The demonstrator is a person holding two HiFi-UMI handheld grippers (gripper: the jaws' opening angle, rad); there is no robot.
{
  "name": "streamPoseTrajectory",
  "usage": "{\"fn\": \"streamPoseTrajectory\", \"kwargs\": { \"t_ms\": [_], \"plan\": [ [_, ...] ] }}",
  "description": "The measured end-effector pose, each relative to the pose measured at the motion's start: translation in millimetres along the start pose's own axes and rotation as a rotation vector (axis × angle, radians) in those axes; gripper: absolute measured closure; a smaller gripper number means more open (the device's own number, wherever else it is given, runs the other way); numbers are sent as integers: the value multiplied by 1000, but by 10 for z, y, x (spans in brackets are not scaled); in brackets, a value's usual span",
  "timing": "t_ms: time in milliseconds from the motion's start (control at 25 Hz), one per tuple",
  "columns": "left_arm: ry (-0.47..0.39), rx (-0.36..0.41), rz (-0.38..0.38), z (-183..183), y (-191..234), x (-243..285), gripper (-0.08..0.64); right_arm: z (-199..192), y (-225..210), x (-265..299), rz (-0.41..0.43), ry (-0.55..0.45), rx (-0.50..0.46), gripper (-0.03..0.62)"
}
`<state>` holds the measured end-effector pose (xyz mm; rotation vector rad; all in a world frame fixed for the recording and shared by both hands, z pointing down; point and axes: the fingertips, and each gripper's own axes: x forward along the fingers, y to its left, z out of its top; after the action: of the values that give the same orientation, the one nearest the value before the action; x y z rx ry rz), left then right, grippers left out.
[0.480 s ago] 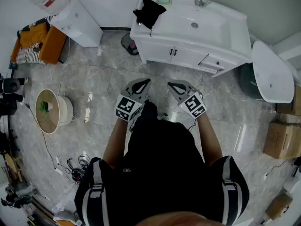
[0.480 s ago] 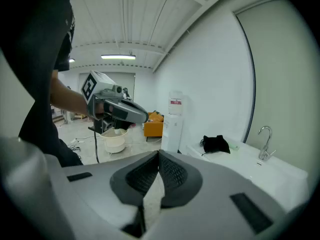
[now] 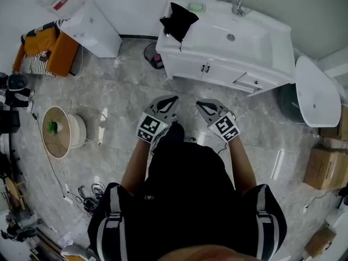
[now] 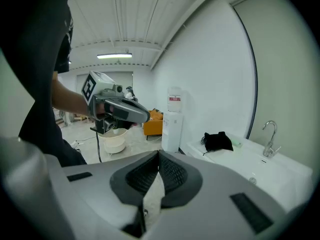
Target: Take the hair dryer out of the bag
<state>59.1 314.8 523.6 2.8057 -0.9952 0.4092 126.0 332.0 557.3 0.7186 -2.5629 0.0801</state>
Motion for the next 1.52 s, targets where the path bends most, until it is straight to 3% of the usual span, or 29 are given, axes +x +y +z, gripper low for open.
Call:
{"fn": "streamPoseTrajectory", "kwargs": {
  "t_ms": [280, 640, 1160, 1520],
  "plan": [
    [10, -25, -74, 31, 311, 193, 545, 110, -307, 336, -19, 7, 43, 534],
    [33, -37, -83, -10, 951, 365, 543, 291, -702, 852, -42, 21, 50, 534],
    [53, -26, -164, -75, 1604, 588, 543, 348, -1222, 1331, -153, 69, 94, 534],
    [46, -55, -144, -88, 1894, 692, 543, 354, -1400, 1545, -144, 96, 95, 534]
  ]
}}
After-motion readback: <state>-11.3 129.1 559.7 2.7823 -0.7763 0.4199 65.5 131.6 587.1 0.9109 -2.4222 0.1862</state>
